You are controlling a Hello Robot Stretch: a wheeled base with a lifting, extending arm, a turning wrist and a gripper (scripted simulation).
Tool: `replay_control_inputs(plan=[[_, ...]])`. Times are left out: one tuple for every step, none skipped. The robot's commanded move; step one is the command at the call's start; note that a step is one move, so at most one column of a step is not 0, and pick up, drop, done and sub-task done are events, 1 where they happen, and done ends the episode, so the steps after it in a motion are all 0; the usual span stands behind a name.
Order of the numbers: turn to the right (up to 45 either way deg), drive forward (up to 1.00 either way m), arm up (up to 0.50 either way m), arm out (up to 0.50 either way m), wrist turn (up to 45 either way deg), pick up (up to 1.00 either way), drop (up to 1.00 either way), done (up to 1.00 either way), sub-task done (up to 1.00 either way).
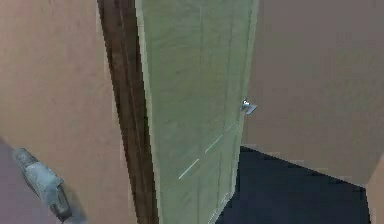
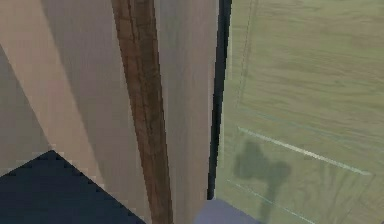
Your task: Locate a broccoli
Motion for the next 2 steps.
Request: replay_control_inputs(plan=[[0.0,0.15,0.0,0.0,0.0,0.0,0.0,0.0,0.0],[33.0,0.0,0.0,0.0,0.0,0.0,0.0,0.0,0.0]])
